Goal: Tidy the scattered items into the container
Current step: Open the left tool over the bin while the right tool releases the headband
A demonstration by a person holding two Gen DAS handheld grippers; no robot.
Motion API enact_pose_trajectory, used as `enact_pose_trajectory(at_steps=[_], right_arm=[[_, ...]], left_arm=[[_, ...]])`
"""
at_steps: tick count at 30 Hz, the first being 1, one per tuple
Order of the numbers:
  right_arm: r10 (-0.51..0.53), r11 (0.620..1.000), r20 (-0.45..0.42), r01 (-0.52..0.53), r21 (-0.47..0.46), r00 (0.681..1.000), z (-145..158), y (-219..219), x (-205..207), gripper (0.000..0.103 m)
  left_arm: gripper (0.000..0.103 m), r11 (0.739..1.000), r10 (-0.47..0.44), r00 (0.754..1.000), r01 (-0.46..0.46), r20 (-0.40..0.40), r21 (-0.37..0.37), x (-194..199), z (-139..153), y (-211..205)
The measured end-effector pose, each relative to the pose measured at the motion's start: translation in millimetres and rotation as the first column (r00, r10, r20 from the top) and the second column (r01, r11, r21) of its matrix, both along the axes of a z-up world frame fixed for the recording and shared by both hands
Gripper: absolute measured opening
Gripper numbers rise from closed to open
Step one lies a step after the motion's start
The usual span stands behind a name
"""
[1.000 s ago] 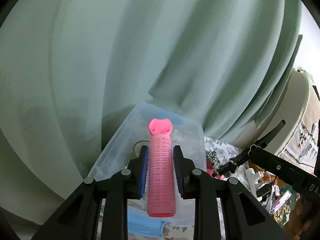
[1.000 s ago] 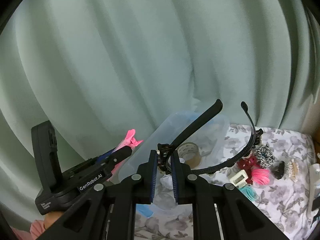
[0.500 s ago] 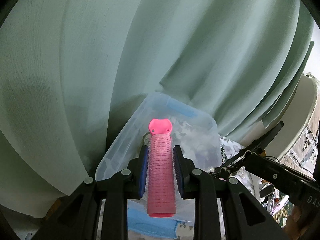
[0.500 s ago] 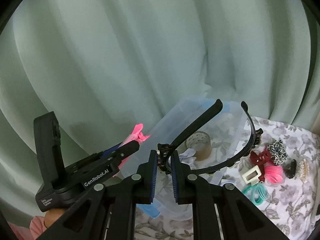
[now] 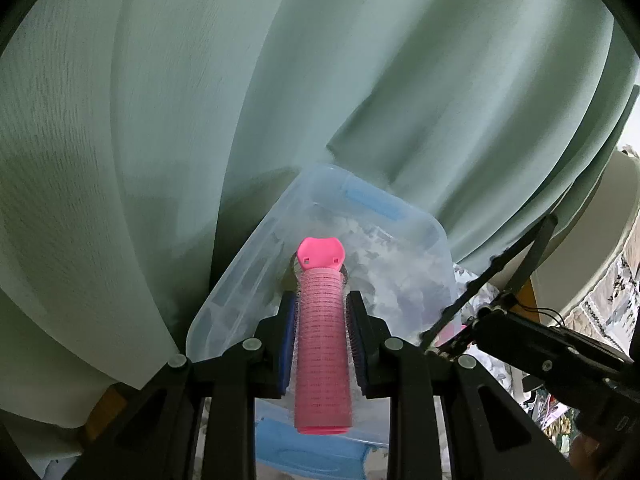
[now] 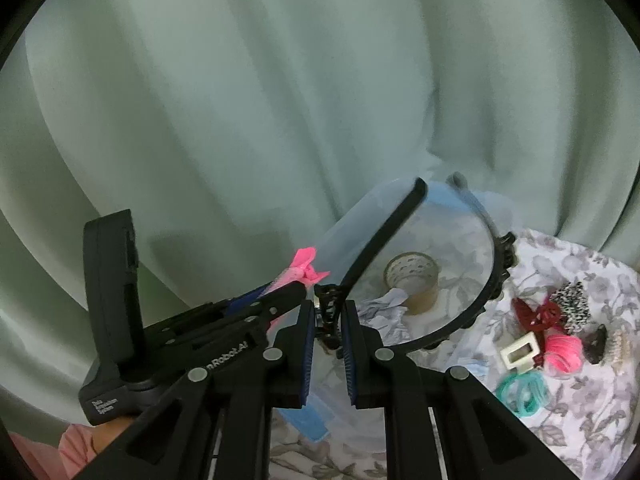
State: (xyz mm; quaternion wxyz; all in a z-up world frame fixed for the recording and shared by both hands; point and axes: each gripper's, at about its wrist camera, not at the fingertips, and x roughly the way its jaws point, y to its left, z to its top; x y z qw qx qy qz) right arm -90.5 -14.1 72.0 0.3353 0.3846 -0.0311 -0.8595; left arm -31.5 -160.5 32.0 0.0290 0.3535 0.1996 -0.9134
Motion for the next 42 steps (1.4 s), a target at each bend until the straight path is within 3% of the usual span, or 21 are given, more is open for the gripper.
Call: enact_pose_trajectory(at_steps=[12, 14, 17, 19, 25, 33, 42], right_arm=[[-0.011, 0.999, 0.035, 0.01, 0.033, 0.999, -3.3, -3.8, -12.3, 0.017], [-0.027, 0.998, 0.037, 0.025, 0.055, 0.999, -3.5, -5.3, -13.2, 0.019], [-0.048, 0.998, 0.059, 0.044, 0.055, 0.997, -2.3, -2.8, -13.8, 0.019], [-0.051, 0.997, 0.06, 0.048, 0.057, 0.997, -1.4, -4.6, -18.4, 0.024], [-0.056, 0.997, 0.051, 0.053, 0.056, 0.997, -13.4, 2.2, -12.3, 0.028], [-0.076, 0.996, 0.045, 0.074, 0.044, 0.996, -8.1, 11.9, -7.7, 0.029], [-0.094, 0.995, 0.036, 0.093, 0.021, 0.995, 0.8, 25.7, 3.7, 0.029]], left_arm=[[0.026, 1.0, 0.0, 1.0, 0.0, 0.018, 0.015, -2.6, -5.4, -4.1], [0.028, 1.0, 0.001, 1.0, -0.002, 0.022, 0.016, -3.5, -5.8, -4.6], [0.043, 1.0, 0.003, 1.0, -0.004, 0.02, 0.018, -3.1, -4.8, -5.1], [0.049, 1.0, 0.006, 1.0, -0.006, 0.018, 0.018, -2.9, -4.4, -4.6], [0.05, 1.0, 0.0, 1.0, 0.001, 0.014, -0.001, -3.7, -2.5, 0.9], [0.058, 1.0, 0.003, 1.0, -0.003, 0.006, -0.014, -3.7, 4.0, 7.7], [0.066, 0.997, 0.024, 1.0, -0.023, 0.008, -0.076, -1.0, 16.9, 22.9]])
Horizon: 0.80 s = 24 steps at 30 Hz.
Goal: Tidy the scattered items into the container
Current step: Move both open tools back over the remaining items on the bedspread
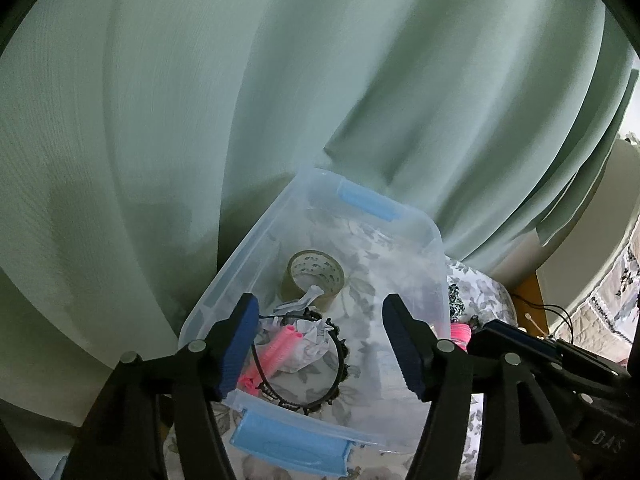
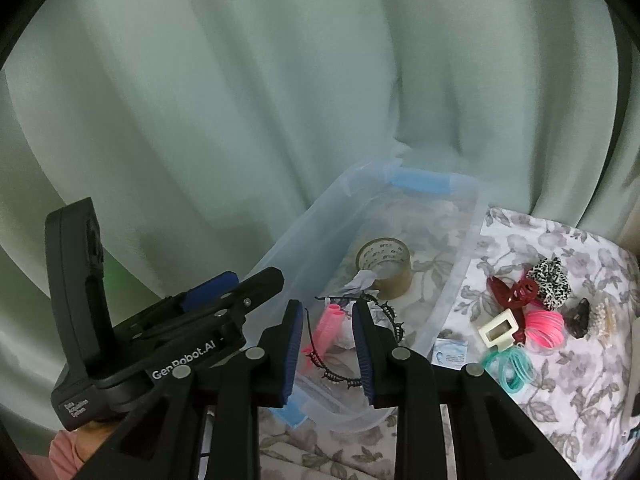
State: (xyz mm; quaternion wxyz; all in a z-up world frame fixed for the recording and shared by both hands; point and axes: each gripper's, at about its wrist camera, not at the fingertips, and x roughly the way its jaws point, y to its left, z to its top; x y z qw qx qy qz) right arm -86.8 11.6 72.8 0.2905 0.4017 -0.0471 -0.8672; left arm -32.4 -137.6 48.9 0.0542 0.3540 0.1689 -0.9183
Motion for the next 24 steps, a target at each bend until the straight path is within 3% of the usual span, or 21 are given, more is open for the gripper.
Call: enact_pose_trajectory(at_steps=[13, 20, 24], right_arm=[[-0.071, 0.995, -0.021, 0.07, -0.067, 0.997, 10.0, 43.1, 21.2, 0.035], [-0.15, 0.981, -0.022, 0.146, -0.125, 0.988, 11.3, 86.0, 32.2, 0.041], [-0.201, 0.968, -0.022, 0.196, -0.158, 0.979, 11.3, 114.8, 37.7, 0.042]], left_arm=[[0.069, 0.991, -0.055, 0.998, 0.056, 0.013, -0.117, 0.6, 17.6, 50.0], [0.069, 0.984, -0.124, 0.991, 0.128, 0.04, -0.126, -8.5, 22.9, 93.8], [0.069, 0.971, -0.157, 0.986, 0.164, 0.051, -0.172, -12.5, 25.3, 123.4]])
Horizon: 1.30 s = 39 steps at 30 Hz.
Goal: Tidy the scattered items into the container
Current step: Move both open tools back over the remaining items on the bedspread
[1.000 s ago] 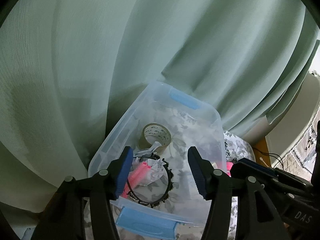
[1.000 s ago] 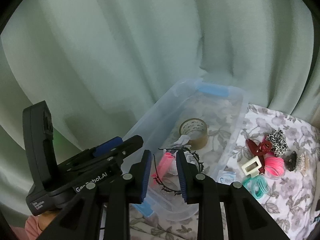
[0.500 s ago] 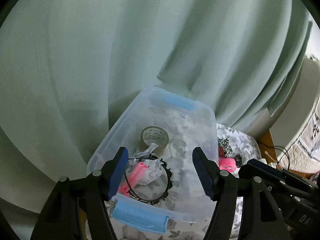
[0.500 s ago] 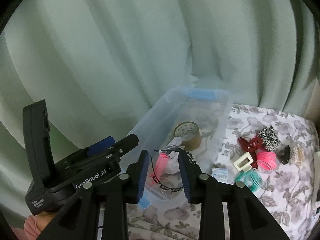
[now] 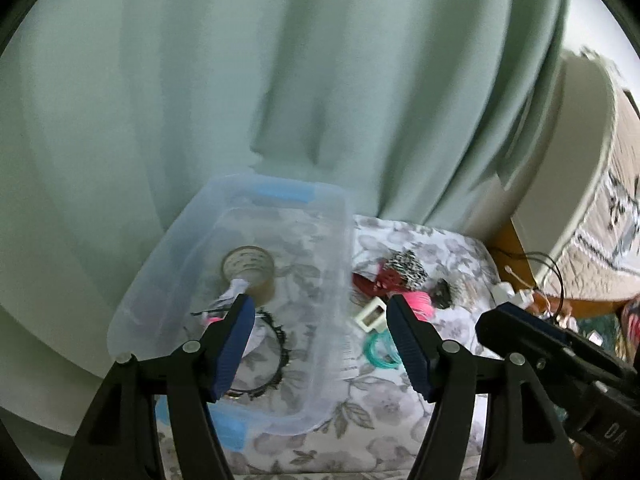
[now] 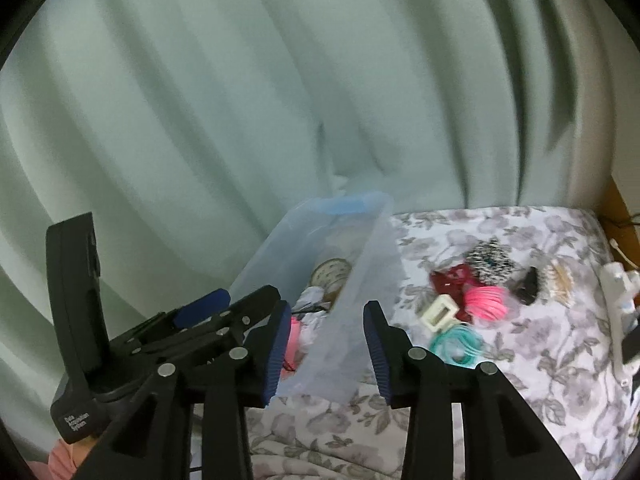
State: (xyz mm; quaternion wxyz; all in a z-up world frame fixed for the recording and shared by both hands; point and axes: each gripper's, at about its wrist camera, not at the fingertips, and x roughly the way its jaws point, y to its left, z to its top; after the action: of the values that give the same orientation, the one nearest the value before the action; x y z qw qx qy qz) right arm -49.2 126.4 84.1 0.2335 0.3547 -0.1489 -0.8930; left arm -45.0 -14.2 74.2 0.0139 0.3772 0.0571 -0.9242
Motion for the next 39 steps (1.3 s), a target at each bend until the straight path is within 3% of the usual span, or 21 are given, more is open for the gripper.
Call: enact_pose_trajectory(at_steps=[4, 8, 14, 20, 29, 39], right_arm=[[-0.042, 0.999, -0.005, 0.042, -0.032, 0.999, 0.0, 26.2, 5.2, 0.047], [-0.084, 0.995, -0.012, 0.083, -0.061, 0.996, -2.0, 51.6, 11.9, 0.055], [-0.167, 0.983, -0.016, 0.165, -0.077, 0.986, -5.8, 86.7, 17.7, 0.062], [-0.251, 0.966, 0.001, 0.251, -0.057, 0.968, -16.7, 117.9, 22.6, 0.063], [-0.294, 0.955, 0.036, 0.296, -0.035, 0.955, -33.5, 138.1, 19.4, 0.065], [-0.318, 0.948, 0.114, 0.319, 0.004, 0.941, -67.1, 151.3, 7.3, 0.065]], left_arm=[[0.07, 0.998, -0.01, 1.0, 0.009, -0.021, -0.068, -0.9, 4.7, 23.6], [0.07, 0.996, -0.054, 0.997, 0.049, -0.059, -0.081, -0.4, 9.7, 46.0], [0.07, 0.988, -0.122, 0.991, 0.116, -0.047, -0.104, -0.9, 5.3, 80.2], [0.07, 0.98, -0.197, 0.979, 0.196, -0.051, -0.023, -0.9, 2.3, 99.6], [0.07, 0.964, -0.264, 0.964, 0.262, -0.023, -0.049, -6.0, -14.9, 123.6], [0.07, 0.967, -0.254, 0.967, 0.254, 0.012, -0.031, -22.2, -43.6, 123.1]])
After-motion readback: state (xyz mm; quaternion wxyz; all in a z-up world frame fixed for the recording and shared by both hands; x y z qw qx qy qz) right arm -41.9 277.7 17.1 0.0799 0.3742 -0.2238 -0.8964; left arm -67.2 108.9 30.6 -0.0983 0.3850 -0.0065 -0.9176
